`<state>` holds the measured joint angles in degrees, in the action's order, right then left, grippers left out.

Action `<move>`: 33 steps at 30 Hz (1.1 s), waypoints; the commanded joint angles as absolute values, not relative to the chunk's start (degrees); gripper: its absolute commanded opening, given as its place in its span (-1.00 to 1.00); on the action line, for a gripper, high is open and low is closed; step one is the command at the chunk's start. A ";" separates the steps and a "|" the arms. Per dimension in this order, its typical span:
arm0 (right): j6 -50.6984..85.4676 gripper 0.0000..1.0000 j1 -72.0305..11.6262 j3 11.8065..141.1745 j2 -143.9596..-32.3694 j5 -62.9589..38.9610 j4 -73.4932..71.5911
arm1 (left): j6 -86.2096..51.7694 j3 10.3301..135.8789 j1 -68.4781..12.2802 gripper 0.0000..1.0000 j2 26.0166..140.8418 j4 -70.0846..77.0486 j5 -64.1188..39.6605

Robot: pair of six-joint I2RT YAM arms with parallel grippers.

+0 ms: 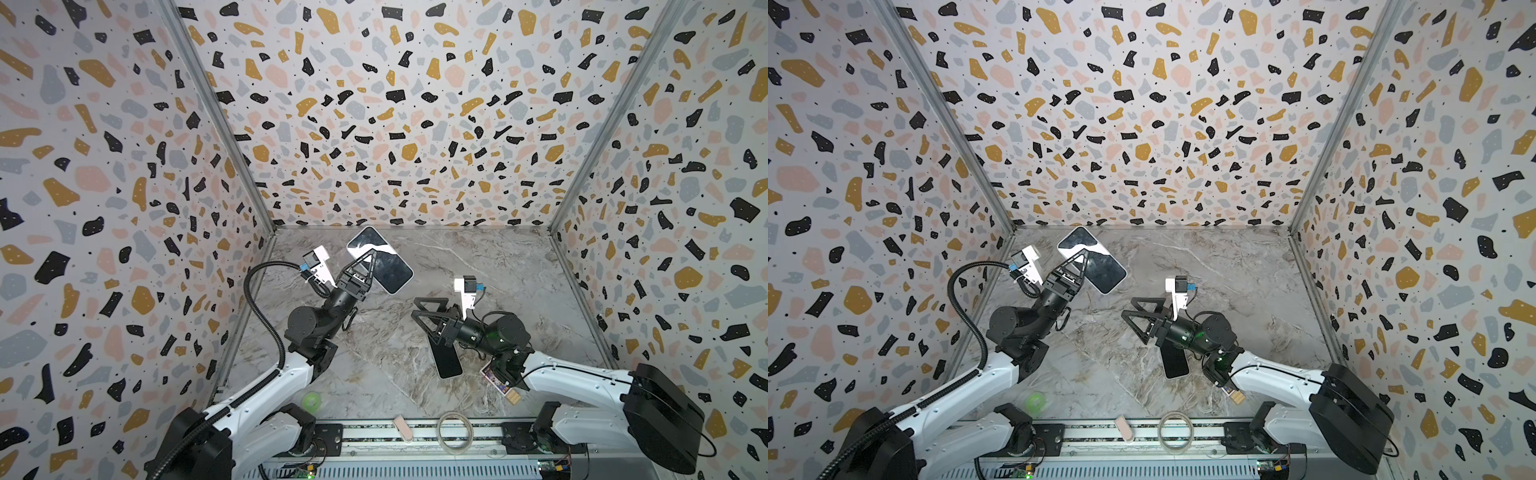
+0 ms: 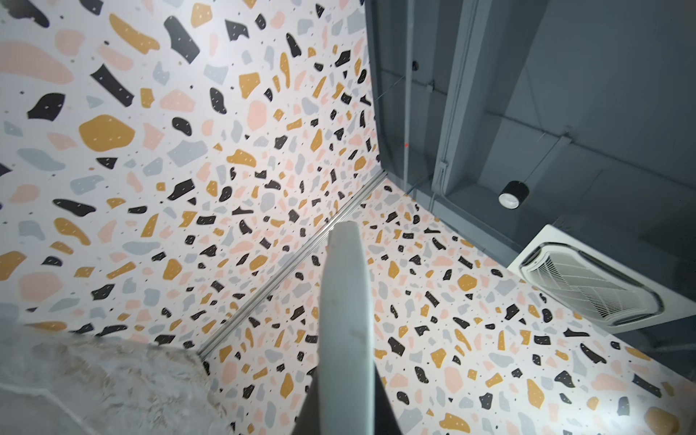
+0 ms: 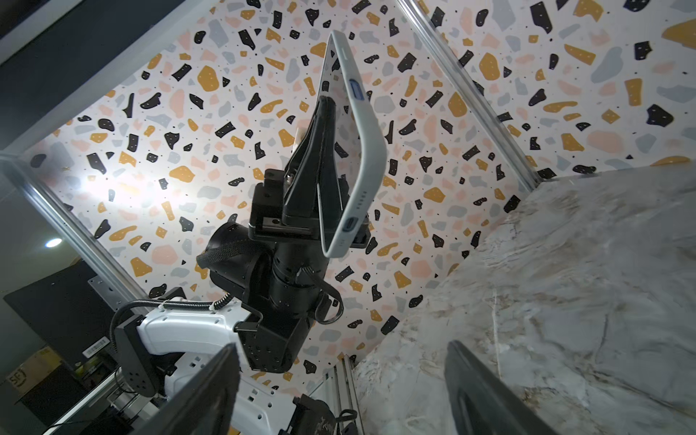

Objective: Take the phone out of the phone case
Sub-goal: Remove the phone case from the phone.

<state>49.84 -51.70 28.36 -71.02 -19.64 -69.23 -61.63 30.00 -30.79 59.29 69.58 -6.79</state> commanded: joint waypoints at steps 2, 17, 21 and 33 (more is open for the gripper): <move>46.96 0.69 -53.99 32.33 -73.78 -18.71 -82.42 | -59.01 32.16 -34.81 -1.00 59.28 84.35 3.33; 43.68 0.47 -56.97 40.45 -82.93 -19.96 -92.31 | -55.13 33.24 -45.92 -1.00 60.76 88.47 17.43; 43.22 0.36 -56.95 40.74 -82.46 -20.09 -91.06 | -55.79 32.52 -46.05 -1.00 61.15 89.30 18.12; 43.33 0.21 -56.26 40.69 -81.81 -19.70 -90.42 | -57.53 32.62 -46.84 -1.00 63.46 91.81 16.52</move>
